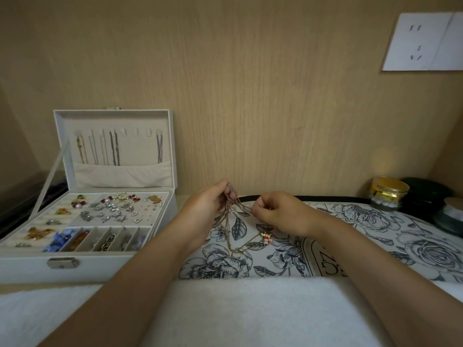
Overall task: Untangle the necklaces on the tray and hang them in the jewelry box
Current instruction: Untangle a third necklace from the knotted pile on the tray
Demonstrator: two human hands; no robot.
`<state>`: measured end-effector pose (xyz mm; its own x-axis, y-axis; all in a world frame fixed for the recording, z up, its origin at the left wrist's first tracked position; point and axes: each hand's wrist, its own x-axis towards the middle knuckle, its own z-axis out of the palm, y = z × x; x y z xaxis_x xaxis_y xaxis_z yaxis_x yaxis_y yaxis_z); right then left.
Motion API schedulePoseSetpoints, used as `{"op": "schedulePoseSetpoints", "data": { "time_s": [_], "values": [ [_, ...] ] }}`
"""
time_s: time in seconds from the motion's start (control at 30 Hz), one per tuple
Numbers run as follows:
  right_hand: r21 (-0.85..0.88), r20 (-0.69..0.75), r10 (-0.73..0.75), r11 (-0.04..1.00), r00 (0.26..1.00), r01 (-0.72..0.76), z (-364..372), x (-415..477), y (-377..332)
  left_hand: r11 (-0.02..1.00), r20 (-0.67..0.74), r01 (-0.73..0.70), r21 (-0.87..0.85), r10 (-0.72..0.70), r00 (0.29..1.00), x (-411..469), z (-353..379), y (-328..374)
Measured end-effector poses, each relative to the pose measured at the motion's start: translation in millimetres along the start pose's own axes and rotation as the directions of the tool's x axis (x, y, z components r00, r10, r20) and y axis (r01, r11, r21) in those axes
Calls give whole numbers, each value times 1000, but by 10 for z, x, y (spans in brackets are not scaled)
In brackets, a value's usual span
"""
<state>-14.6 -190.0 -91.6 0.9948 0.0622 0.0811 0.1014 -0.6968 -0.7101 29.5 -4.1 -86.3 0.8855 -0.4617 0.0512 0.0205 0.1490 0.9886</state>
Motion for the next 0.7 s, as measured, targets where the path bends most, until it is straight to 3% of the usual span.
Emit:
{"op": "schedulePoseSetpoints", "data": {
  "time_s": [0.27,0.37,0.43,0.5,0.53,0.6,0.7],
  "values": [
    [38,-22,106,994,994,-105,38,31,-8,951,170,12,308,-67,983,-23,-18,94],
    [43,-34,151,988,988,-149,14,46,72,981,96,-81,175,65,993,-29,-8,139],
    [33,-67,164,986,984,-162,1,47,101,988,23,-149,-30,150,988,-8,-31,167],
    [34,-111,163,986,980,-160,-4,43,98,955,64,-117,-272,139,988,21,-73,191],
    [39,-127,161,987,979,-157,0,47,96,947,109,-74,-313,113,988,15,-78,212],
    [51,-143,163,986,976,-157,12,55,85,987,189,-5,-162,36,981,-3,-76,241],
    [108,-146,179,980,973,-164,24,55,64,981,247,-34,190,-14,969,-29,-35,281]
  ]
}}
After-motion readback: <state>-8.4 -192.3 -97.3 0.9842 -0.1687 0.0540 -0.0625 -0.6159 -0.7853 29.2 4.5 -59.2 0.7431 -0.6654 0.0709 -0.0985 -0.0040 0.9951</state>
